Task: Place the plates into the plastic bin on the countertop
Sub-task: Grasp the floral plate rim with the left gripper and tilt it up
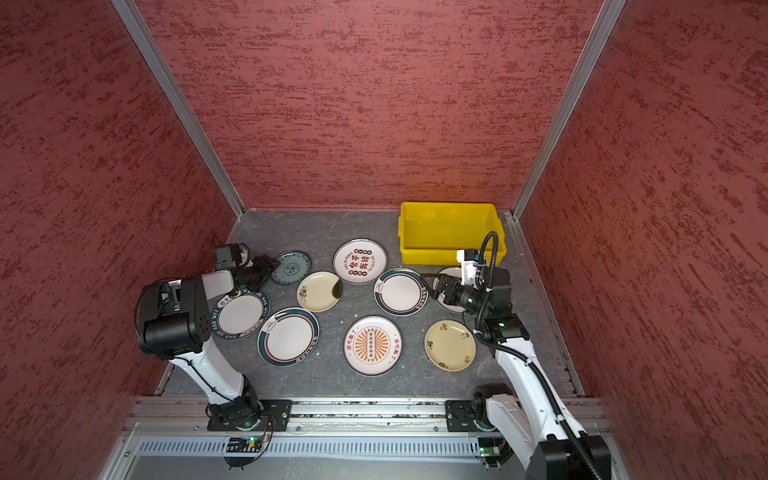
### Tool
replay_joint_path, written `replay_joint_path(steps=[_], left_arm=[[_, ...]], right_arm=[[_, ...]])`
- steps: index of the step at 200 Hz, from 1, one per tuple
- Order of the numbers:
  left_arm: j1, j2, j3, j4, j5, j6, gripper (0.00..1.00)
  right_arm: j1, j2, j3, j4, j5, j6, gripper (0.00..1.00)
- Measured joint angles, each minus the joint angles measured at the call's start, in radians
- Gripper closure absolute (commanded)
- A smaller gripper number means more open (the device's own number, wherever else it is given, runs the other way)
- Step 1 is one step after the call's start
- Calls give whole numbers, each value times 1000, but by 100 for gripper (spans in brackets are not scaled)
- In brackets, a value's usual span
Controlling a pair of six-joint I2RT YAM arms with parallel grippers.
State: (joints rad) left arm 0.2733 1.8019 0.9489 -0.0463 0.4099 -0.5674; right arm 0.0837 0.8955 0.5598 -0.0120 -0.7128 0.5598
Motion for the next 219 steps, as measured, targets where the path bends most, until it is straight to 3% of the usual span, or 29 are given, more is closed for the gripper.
replay_joint_path(steps=[85,110,219], left_arm=[[-2,67,72,-9,47,3,29],[-6,83,83,-5,62,2,38],[-23,137,108,30,124,-13,54]], right_arm=[[0,2,-8,45,19,27,1],[0,2,-13,51,33,33,1],[0,8,-21,63,72,58,1]])
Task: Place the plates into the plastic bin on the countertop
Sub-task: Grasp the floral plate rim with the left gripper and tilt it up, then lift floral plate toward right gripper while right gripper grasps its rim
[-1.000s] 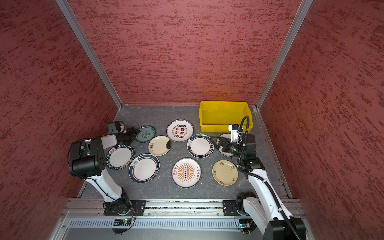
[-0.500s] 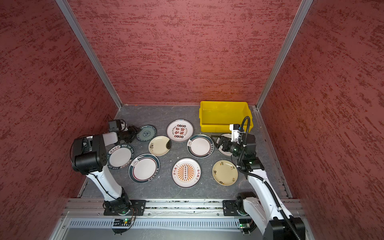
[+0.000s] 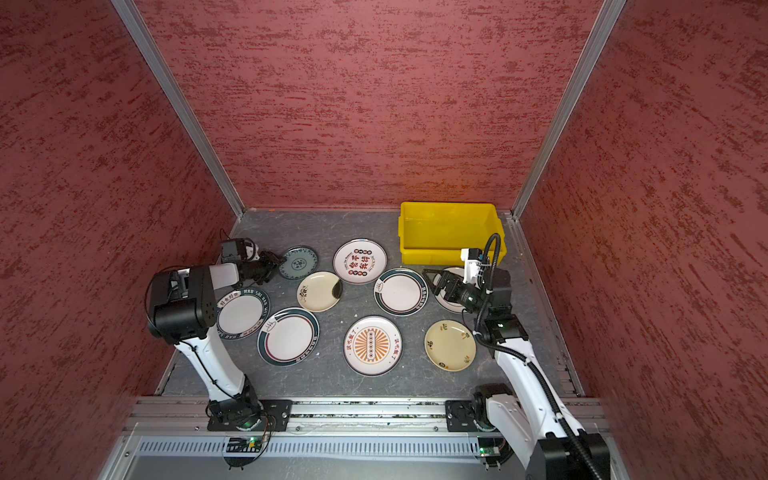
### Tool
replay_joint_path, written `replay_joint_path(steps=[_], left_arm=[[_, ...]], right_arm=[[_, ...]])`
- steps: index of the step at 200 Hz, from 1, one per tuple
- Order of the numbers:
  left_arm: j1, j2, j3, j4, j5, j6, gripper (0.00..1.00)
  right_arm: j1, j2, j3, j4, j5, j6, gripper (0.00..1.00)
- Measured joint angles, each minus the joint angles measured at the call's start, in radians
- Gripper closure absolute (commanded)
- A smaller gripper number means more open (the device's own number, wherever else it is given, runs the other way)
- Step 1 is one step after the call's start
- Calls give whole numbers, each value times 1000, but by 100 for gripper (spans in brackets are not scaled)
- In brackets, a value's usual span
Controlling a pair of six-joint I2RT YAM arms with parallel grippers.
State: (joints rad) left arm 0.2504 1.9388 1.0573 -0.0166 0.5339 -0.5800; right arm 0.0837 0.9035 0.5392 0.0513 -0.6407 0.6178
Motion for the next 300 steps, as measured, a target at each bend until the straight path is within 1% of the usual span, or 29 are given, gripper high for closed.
replay_joint_path(steps=[15,31,51,68,89,97,109,153,176,198,228,262,283,300], left_arm=[[-2,15,17,-8,6,-3,63],[-5,38,40,-18,12,0,67],[-11,49,52,-29,12,4,80],[-14,51,52,-37,9,3,82],[-15,51,52,-47,6,-1,93],[-15,51,52,-54,8,1,94],[-18,51,53,-53,12,5,100],[-20,51,52,-53,12,6,100],[-20,45,47,-48,10,6,100],[-19,7,2,-39,5,1,100],[-23,-84,-51,-47,3,1,100],[-48,-242,-97,-35,-13,1,100],[-78,-328,-114,-32,-21,0,100],[-122,-374,-116,-31,-31,-8,100]], right_arm=[[0,1,0,0,5,3,1],[0,5,0,0,15,4,1],[0,21,0,0,18,3,1],[0,39,0,0,19,3,1],[0,59,0,0,19,3,1],[0,64,0,0,19,3,1],[0,74,0,-2,18,2,1],[0,148,12,-42,5,-8,1],[0,150,12,-43,-5,-4,1],[1,143,16,-42,-12,-1,1],[7,141,38,-40,-19,9,1],[33,146,53,-18,-22,34,1],[71,182,83,-8,-21,41,1],[120,223,111,10,-13,48,1]])
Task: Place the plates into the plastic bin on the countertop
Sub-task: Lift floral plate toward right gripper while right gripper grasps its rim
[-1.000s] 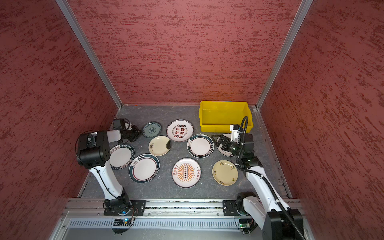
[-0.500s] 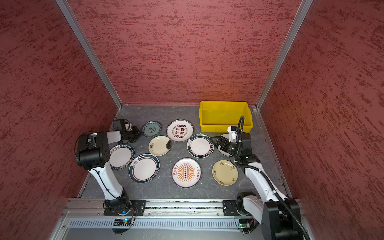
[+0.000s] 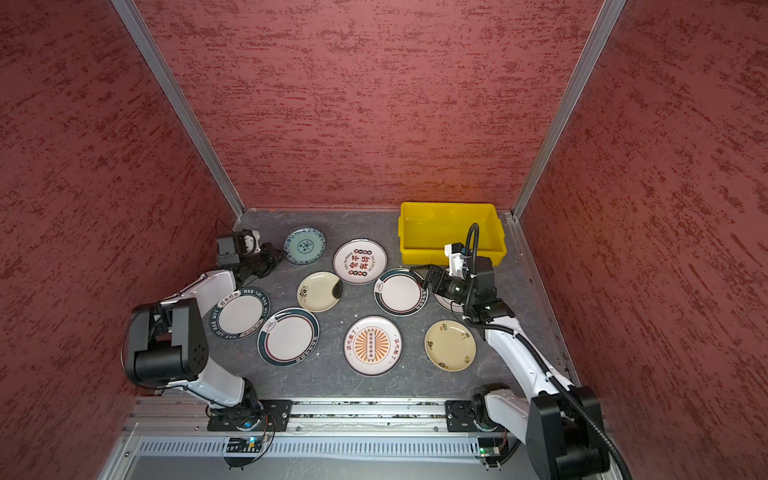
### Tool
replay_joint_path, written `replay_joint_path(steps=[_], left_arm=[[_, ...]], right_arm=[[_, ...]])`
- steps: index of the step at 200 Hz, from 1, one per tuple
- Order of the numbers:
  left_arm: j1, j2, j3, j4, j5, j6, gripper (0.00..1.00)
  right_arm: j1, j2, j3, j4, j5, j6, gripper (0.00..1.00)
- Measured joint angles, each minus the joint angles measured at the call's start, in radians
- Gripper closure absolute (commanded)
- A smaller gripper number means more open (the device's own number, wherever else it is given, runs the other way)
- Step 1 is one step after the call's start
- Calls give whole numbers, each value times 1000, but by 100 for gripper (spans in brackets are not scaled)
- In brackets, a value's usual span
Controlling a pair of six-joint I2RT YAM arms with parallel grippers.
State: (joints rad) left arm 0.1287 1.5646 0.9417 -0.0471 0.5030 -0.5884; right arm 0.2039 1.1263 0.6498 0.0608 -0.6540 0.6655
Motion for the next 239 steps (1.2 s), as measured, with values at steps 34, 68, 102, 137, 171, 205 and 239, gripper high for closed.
replay_joint_path(steps=[34,68,102,137,171,205,239], left_arm=[[-158,-61,-6,3,-26,-23,100],[-350,-88,-10,4,-50,-44,100],[-520,-115,-21,3,-93,-62,100],[-621,-131,-31,3,-124,-74,100],[-634,-130,-31,3,-149,-78,100],[-635,-131,-31,7,-161,-81,100],[-647,-143,-34,11,-167,-70,100]], right_arm=[[87,103,55,39,11,20,6],[160,178,63,83,46,42,15],[194,199,64,103,87,46,29],[197,202,67,120,120,49,45],[197,198,67,147,145,62,65],[196,193,67,151,166,68,90],[189,196,59,137,203,90,100]])
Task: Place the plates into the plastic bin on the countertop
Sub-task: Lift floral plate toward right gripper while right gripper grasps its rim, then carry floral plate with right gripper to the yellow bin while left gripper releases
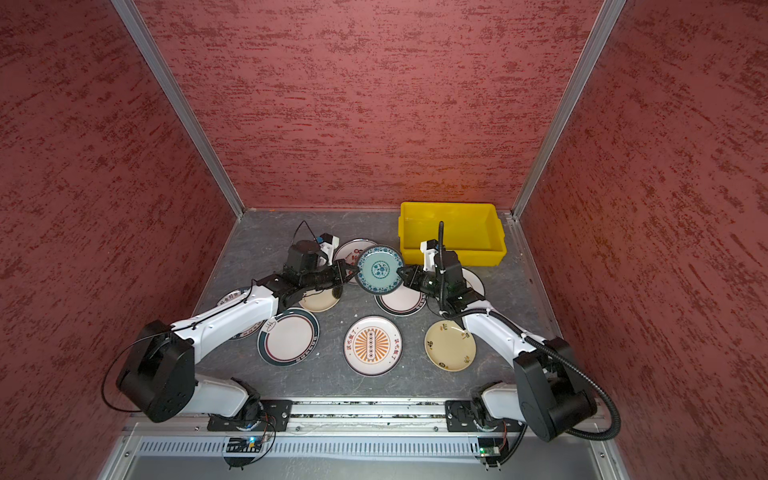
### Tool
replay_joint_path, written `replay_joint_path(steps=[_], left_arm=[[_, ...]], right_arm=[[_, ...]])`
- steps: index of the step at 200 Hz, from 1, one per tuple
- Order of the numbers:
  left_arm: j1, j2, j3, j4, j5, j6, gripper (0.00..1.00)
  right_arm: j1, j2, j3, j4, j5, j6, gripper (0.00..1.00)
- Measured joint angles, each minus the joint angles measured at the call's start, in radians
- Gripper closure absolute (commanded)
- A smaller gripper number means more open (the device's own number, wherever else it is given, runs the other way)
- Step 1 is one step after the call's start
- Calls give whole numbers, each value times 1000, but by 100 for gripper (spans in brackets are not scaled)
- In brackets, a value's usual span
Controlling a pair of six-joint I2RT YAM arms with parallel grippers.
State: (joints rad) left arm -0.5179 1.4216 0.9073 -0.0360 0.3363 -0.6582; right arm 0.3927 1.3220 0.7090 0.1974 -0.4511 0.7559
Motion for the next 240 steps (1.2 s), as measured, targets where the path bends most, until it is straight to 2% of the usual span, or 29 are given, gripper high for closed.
replay_joint_path(steps=[7,10,14,26,34,58,93,135,167,240], left_arm=[[0,0,-2,1,-1,0,100],[1,0,-3,1,-1,0,97],[1,0,-4,1,-2,0,89],[0,0,-7,3,-5,-2,53],[0,-1,-10,5,-8,-3,33],[1,-19,-37,12,-25,1,0],[2,-82,-56,3,-53,35,1],[2,-149,-56,0,-105,104,1],[0,-182,-57,-32,-140,143,1],[0,-247,-161,-31,-172,159,1]], right_arm=[[3,0,0,0,2,0,100],[3,0,0,0,2,2,100],[4,0,0,-2,3,3,100],[4,0,0,-4,4,4,100],[5,-1,0,-4,6,4,100],[5,-12,0,-15,27,4,100],[6,-18,57,-130,83,-46,100],[5,39,300,-319,257,-178,100],[-11,143,486,-425,399,-261,100],[-161,378,704,-568,563,-320,100]])
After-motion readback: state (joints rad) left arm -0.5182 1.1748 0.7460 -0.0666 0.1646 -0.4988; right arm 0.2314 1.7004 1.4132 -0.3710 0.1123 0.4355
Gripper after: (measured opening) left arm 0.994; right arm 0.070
